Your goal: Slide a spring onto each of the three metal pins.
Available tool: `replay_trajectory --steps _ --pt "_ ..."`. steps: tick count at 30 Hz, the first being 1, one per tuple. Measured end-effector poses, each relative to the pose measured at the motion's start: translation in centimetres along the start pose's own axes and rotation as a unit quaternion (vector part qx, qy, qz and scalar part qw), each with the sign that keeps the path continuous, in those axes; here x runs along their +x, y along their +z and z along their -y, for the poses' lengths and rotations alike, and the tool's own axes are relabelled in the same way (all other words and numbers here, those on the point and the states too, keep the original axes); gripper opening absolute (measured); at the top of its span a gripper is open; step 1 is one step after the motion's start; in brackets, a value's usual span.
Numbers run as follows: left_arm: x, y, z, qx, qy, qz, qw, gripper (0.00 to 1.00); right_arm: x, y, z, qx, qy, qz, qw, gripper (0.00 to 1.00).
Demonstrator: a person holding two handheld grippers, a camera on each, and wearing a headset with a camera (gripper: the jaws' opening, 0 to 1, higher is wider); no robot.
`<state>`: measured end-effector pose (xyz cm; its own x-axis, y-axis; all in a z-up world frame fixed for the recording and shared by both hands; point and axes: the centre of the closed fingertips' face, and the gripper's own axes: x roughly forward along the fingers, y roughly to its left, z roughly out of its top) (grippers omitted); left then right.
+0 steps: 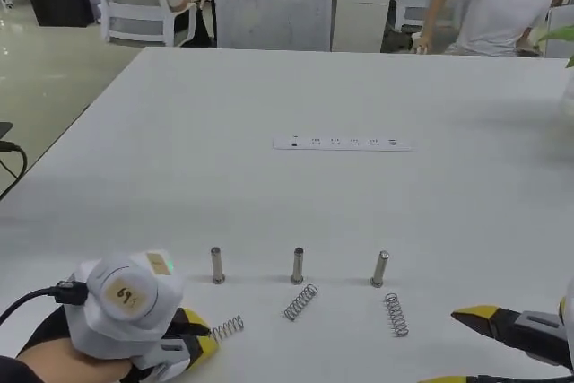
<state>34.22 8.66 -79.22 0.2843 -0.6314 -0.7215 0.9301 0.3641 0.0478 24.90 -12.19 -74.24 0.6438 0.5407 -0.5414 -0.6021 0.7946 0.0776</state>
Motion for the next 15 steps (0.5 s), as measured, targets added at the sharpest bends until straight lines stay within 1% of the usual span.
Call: replay_trajectory --steps 4,8,10,15 --pt "0.0 0.0 0.0 -0.001 0.002 -0.001 1.0 0.02 -0.1 0.2 0.0 -0.002 0.0 0.001 1.0 0.61" --pt "-0.1 0.0 0.2 -0.001 0.0 0.0 1.0 0.02 -0.4 0.8 0.0 -0.006 -0.002 0.008 1.0 0.6" --pt "-0.4 0.3 0.4 -0.003 -0.003 0.007 1.0 0.02 -0.5 1.0 0.0 -0.007 -0.002 0.01 0.9999 0.6" --pt "-1.1 1.2 0.7 0.002 0.0 0.025 0.9997 0.02 -0.7 1.5 -0.1 -0.009 -0.001 0.017 0.9998 0.6"
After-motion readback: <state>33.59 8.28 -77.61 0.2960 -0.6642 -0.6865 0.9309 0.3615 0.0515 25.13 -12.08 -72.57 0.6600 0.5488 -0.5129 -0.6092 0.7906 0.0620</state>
